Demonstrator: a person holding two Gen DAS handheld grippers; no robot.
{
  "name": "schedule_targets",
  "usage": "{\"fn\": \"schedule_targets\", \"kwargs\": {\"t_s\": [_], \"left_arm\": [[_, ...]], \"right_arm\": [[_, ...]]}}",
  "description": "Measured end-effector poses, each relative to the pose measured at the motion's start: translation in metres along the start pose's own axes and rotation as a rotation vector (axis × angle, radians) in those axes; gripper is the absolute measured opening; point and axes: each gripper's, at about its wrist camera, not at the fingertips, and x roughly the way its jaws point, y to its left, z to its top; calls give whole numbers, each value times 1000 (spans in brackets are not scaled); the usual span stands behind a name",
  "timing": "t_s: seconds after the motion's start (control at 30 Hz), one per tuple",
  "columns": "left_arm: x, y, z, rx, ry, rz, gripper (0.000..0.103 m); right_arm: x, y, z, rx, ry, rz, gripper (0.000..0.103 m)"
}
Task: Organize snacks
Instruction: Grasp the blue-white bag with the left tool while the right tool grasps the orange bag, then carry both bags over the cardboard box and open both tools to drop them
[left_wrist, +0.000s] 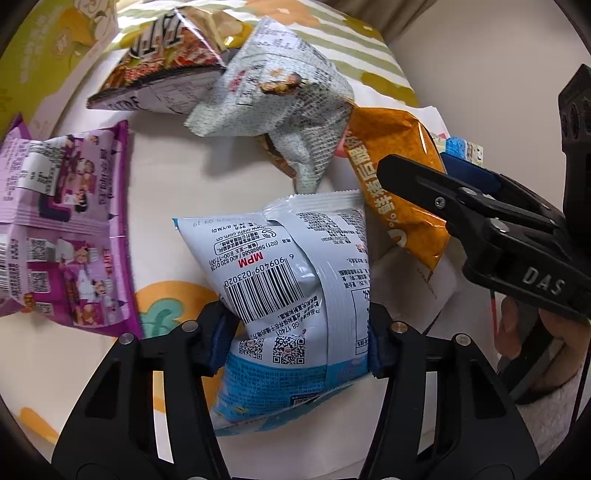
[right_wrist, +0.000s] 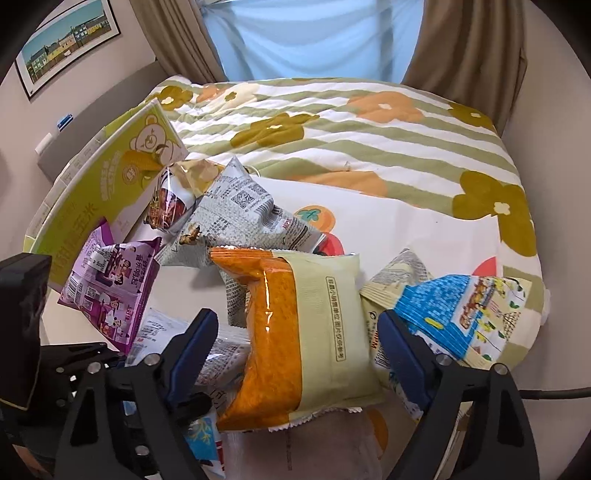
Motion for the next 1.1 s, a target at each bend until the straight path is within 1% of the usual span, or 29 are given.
{"fn": "schedule_targets", "kwargs": {"t_s": [0.3,0.33,0.4,0.5,0.57,0.67,0.83,0.97,1.1], "left_arm": [[-11,17,-3,-3,-12,20,52],[-12,18,-3,-3,-13,22,52],[-16,22,-5,-2,-15,22,52],[-19,22,-5,-2,-20,18,52],[-27,25,-7,2,-29,14,52],[-37,25,-7,12,-45,10,52],[-69,23,-11,38,-92,-3,52],[-105,21,-8,41,-158,-15,52],[-149,23,-3,37,-247,-2,52]], "right_arm": [[21,2,-2,-23,44,-3,84],[23,2,-2,-22,49,-3,82],[26,4,-2,-31,54,-21,72],[25,7,-3,-48,54,-44,65],[23,8,-4,-38,55,-49,63],[12,10,-5,-22,38,-59,62],[-14,14,-6,23,10,-74,61],[-41,27,-4,10,-17,-86,61],[-68,44,0,-23,-52,-78,61]]}}
